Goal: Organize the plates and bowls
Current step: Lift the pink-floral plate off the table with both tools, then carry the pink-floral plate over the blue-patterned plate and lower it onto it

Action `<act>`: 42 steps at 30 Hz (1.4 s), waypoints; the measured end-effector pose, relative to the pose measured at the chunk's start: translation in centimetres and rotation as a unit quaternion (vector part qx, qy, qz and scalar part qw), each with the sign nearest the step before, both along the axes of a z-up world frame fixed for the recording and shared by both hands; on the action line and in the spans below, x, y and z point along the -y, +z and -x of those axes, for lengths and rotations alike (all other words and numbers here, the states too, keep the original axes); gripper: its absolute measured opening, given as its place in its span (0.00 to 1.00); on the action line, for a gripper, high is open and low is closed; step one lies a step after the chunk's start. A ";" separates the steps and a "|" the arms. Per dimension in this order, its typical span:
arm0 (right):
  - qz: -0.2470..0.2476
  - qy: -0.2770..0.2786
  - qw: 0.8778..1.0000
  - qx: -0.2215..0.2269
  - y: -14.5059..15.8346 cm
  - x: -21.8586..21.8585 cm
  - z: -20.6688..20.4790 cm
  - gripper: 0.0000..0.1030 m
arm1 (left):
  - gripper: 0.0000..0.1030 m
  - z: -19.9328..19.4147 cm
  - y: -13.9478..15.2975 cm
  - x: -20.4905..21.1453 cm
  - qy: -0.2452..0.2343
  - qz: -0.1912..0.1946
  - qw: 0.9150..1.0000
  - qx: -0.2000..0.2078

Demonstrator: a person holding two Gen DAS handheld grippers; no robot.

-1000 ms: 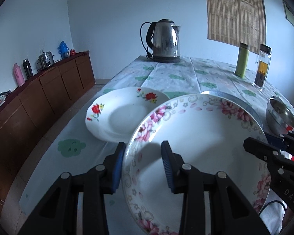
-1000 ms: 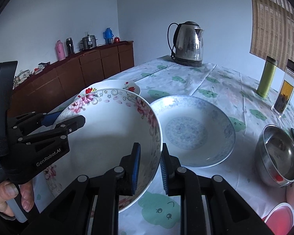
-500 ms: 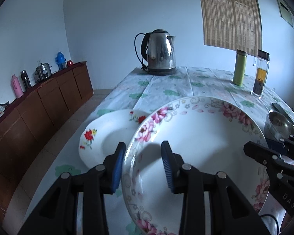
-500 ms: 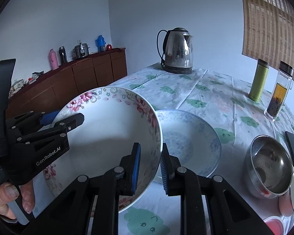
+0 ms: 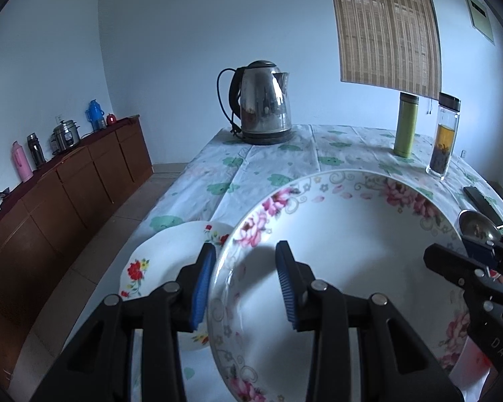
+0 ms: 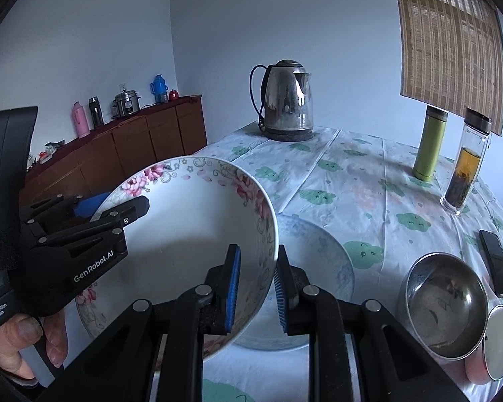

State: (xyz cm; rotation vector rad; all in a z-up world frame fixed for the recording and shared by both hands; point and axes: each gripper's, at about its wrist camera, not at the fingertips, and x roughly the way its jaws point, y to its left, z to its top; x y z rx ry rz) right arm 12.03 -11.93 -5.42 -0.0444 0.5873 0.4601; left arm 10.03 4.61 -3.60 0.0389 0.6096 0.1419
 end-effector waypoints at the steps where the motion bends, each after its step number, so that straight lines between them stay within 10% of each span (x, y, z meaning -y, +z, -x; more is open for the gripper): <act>1: 0.000 -0.004 1.000 0.002 0.1 0.1 -0.1 0.21 | 0.35 -0.2 0.0 0.0 -0.002 0.001 1.000 -0.001; 7: 0.000 -0.022 1.000 0.020 0.9 0.2 -0.5 0.21 | 0.34 -1.5 -0.1 0.5 -0.011 0.003 1.000 -0.006; 9: -0.001 -0.016 1.000 0.023 1.1 -0.1 -0.6 0.08 | 0.00 -1.7 0.0 1.3 -0.050 0.026 0.998 -0.008; 21: -0.001 -0.002 0.998 -0.063 -3.9 -1.3 -4.8 0.10 | 0.09 -3.9 -1.6 2.0 -0.054 0.034 0.998 -0.015; 26: 0.009 -0.018 0.998 -0.060 -4.5 -0.8 -5.4 0.09 | 0.51 -1.7 -0.6 -0.3 -0.014 -0.037 0.999 -0.008; 38: 0.016 -0.028 0.998 -0.051 -4.2 -0.5 -4.5 0.09 | 0.48 -0.5 -5.1 -1.0 -0.021 0.018 0.996 -0.082; 42: 0.017 -0.028 0.999 -0.044 -4.2 -0.5 -4.4 0.09 | 0.27 -0.6 -4.9 -0.2 -0.017 0.017 0.996 -0.081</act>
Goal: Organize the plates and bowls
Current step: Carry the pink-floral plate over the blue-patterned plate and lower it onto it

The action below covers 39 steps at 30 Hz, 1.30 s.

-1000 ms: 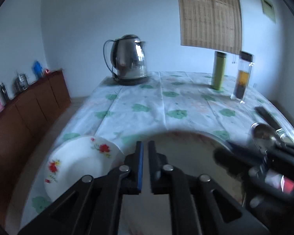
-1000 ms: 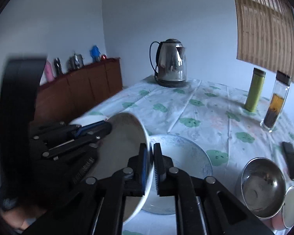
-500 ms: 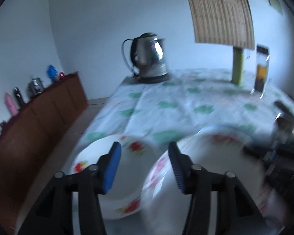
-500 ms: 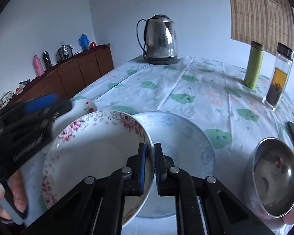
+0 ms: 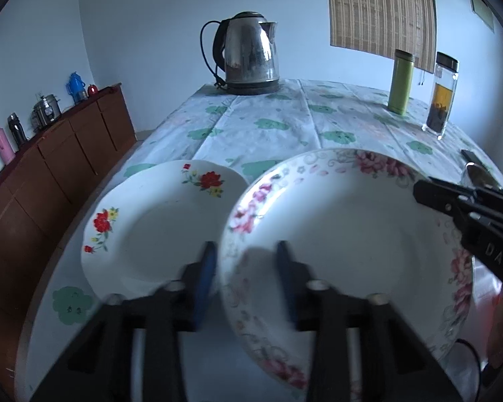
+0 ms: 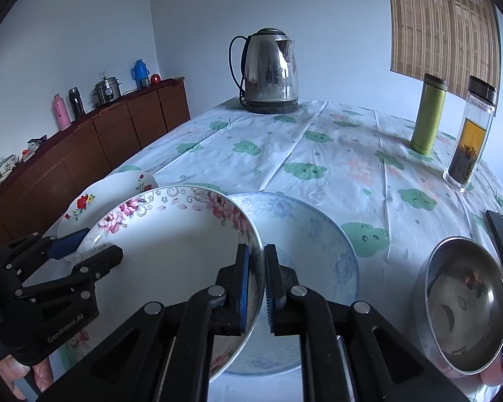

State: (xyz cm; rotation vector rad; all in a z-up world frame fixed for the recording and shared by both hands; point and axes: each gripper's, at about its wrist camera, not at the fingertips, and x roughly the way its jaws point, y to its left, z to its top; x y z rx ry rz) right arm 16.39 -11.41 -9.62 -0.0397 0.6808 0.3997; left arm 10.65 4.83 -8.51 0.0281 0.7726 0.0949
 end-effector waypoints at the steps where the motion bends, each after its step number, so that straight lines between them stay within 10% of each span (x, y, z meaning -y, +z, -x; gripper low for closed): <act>1: 0.000 -0.001 1.000 0.002 0.0 0.0 0.1 0.09 | 0.27 -0.2 0.0 0.2 0.004 -0.002 1.000 0.000; 8: -0.002 -0.021 1.000 0.020 0.5 0.5 0.2 0.09 | 0.26 -1.5 1.2 1.2 0.004 -0.003 1.000 0.004; 10: -0.014 -0.018 0.999 0.025 0.9 0.7 0.3 0.08 | 0.04 -1.6 2.0 2.1 -0.034 0.016 0.999 0.013; 16: -0.004 -0.008 1.000 -0.004 -0.3 0.0 -0.1 0.09 | 0.14 -1.5 2.9 2.6 -0.025 0.002 1.000 0.018; 20: -0.001 -0.033 0.999 0.000 -0.1 1.2 -0.5 0.09 | 0.52 -0.8 2.4 -0.2 0.018 -0.022 0.999 0.015; 24: 0.002 -0.034 0.999 0.002 -0.2 1.1 -0.4 0.09 | 0.56 -0.3 0.8 -1.8 0.010 0.015 1.000 -0.011; 28: 0.011 -0.025 1.000 0.009 -0.2 0.5 -0.1 0.09 | 0.18 -0.5 0.8 -1.4 -0.009 0.044 0.999 -0.019; 39: -0.003 -0.041 0.999 0.006 -0.1 1.4 -0.3 0.09 | 0.11 -1.9 2.0 -0.2 -0.008 0.047 0.999 -0.011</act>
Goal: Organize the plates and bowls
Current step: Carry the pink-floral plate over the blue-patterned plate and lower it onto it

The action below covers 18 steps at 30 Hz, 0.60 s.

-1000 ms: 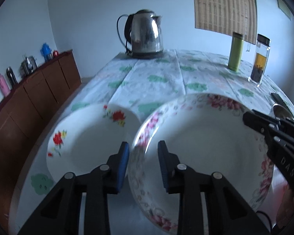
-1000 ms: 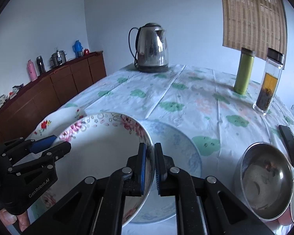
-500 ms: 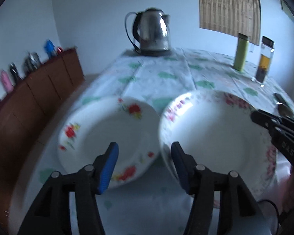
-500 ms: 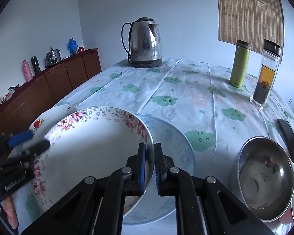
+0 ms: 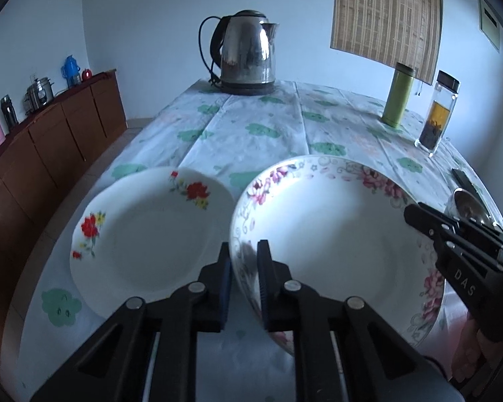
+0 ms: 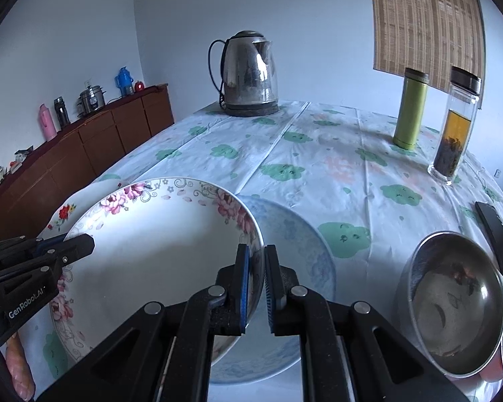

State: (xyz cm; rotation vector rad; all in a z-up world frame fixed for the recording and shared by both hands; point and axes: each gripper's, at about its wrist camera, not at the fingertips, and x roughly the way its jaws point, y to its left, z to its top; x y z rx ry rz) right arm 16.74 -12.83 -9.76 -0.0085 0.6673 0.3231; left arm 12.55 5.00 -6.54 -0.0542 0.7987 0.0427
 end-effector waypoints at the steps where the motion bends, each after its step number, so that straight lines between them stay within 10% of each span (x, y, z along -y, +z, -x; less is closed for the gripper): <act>1: -0.003 -0.005 1.000 0.001 0.1 0.3 -0.2 0.10 | 0.10 -0.2 0.3 0.3 -0.002 -0.005 1.000 0.003; 18: 0.003 -0.079 0.997 -0.017 -0.5 3.2 -2.1 0.10 | 0.10 -5.0 -0.1 3.5 -0.051 -0.006 0.999 0.005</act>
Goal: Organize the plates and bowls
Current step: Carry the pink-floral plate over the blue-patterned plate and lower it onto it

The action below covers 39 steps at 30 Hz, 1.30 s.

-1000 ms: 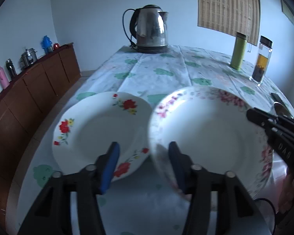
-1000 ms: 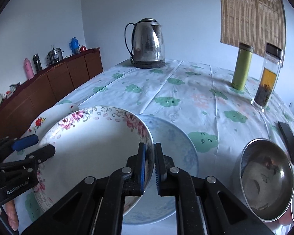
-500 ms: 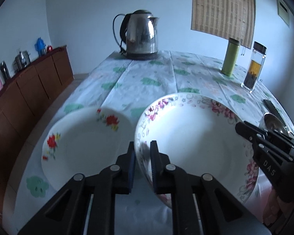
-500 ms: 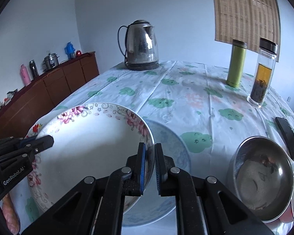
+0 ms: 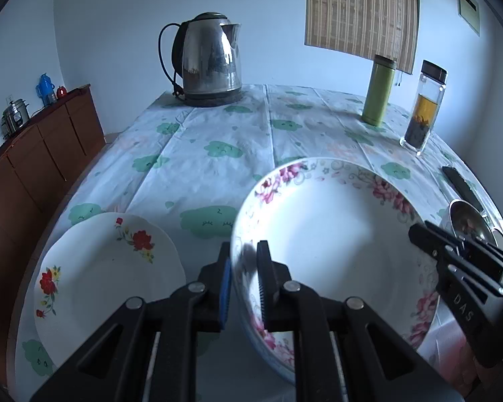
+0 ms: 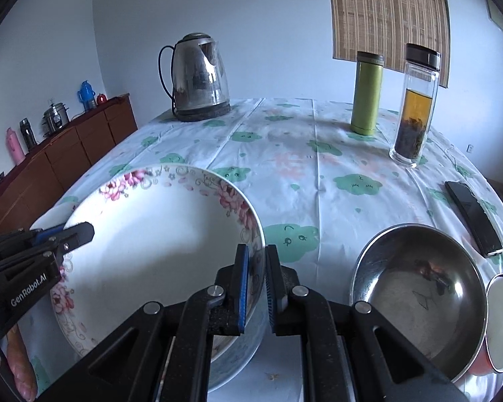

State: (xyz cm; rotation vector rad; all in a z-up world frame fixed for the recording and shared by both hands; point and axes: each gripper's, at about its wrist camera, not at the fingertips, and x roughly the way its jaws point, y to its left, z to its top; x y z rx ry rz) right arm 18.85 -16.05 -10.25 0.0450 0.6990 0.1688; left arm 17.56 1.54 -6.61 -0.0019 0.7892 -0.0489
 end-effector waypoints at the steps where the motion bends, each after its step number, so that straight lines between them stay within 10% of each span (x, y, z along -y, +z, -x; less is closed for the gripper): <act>1: 0.003 0.000 1.000 -0.002 -0.1 -0.1 0.0 0.10 | 0.10 0.0 -0.1 0.0 0.000 0.000 1.000 0.001; 39: 0.066 -0.002 0.998 -0.021 -1.6 -1.1 0.5 0.12 | 0.13 0.8 -2.2 1.5 -0.025 -0.060 0.998 0.018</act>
